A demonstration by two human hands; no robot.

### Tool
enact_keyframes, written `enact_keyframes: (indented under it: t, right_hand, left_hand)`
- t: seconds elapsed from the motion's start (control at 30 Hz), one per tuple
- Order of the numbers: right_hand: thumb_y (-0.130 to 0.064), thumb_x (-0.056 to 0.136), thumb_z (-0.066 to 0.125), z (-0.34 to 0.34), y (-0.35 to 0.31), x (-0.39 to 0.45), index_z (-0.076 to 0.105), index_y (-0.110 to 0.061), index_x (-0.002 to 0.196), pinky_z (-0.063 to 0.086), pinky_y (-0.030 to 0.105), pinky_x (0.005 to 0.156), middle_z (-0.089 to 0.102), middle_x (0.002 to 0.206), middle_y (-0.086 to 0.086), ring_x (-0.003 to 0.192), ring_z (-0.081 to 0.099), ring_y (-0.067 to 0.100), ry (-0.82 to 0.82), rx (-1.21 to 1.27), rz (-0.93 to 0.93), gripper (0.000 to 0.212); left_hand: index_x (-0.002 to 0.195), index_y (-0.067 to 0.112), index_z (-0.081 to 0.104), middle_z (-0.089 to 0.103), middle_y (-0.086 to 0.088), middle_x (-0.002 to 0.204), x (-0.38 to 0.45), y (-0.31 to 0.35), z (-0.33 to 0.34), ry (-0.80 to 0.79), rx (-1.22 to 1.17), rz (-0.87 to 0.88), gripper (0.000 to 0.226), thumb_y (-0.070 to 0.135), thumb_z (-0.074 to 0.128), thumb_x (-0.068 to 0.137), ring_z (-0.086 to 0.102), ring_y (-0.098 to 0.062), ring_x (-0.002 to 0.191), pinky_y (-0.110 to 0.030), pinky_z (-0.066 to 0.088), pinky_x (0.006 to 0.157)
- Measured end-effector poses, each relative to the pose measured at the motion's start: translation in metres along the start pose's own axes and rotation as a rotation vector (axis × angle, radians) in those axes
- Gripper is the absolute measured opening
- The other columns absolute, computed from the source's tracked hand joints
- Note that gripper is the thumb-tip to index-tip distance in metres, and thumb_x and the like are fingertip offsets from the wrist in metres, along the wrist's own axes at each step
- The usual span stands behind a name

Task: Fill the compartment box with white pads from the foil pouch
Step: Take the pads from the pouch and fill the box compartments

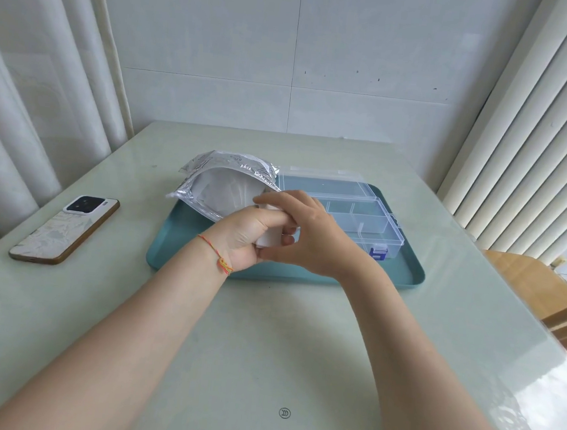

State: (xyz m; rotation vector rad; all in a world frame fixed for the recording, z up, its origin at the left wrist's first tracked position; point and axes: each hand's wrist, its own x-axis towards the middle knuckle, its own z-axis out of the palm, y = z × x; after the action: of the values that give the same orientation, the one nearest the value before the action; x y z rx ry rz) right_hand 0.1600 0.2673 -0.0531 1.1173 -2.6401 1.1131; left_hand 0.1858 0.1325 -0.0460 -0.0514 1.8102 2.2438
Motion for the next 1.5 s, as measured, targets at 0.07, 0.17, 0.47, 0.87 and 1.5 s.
enact_keyframes:
  t: [0.07,0.17,0.47,0.87,1.5]
  right_hand:
    - [-0.038,0.068,0.085,-0.003,0.0,-0.001,0.042,-0.05,0.136,0.038,0.044,0.104,0.046,0.127,-0.016,0.118,0.041,0.012,-0.039,0.002,0.001,0.081]
    - [-0.029,0.076,0.081,-0.017,-0.002,-0.002,0.041,-0.048,0.138,0.043,0.018,0.094,0.046,0.131,-0.014,0.124,0.042,0.005,-0.053,0.185,0.075,0.076]
    - [-0.021,0.087,0.066,-0.024,0.005,0.002,0.069,-0.028,0.094,0.052,0.027,0.085,0.065,0.111,-0.005,0.095,0.064,0.009,0.108,0.379,0.291,0.011]
    - [-0.008,0.085,0.062,-0.051,0.037,0.046,0.071,-0.007,0.102,0.041,0.014,0.049,0.069,0.075,0.002,0.058,0.062,0.012,0.361,0.371,0.606,0.019]
    - [-0.015,0.078,0.07,-0.014,0.056,0.088,0.059,-0.025,0.069,0.053,0.041,0.086,0.063,0.074,-0.008,0.084,0.062,0.019,0.078,-0.215,0.556,0.017]
  left_hand:
    - [0.075,0.02,0.059,0.052,0.004,0.067,-0.001,0.0,0.001,0.023,0.021,0.016,0.018,0.006,0.061,0.085,0.05,-0.008,0.057,-0.017,0.041,0.05]
    - [0.091,0.021,0.061,0.053,0.006,0.064,0.001,0.0,0.0,0.106,0.034,0.047,0.017,0.004,0.063,0.088,0.046,-0.009,0.053,-0.018,0.037,0.046]
    - [0.09,0.03,0.072,0.056,0.002,0.07,0.006,0.002,0.006,0.002,0.336,0.227,0.033,0.011,0.072,0.063,0.047,-0.01,0.059,-0.017,0.033,0.048]
    - [0.075,0.012,0.061,0.059,-0.001,0.059,0.028,-0.006,-0.014,0.436,0.645,0.124,0.008,0.014,0.062,0.082,0.053,-0.014,0.042,-0.018,0.034,0.039]
    - [0.065,0.009,0.067,0.073,-0.009,0.068,0.035,-0.002,-0.015,0.354,0.779,0.044,0.016,0.018,0.065,0.078,0.063,-0.022,0.052,-0.023,0.047,0.049]
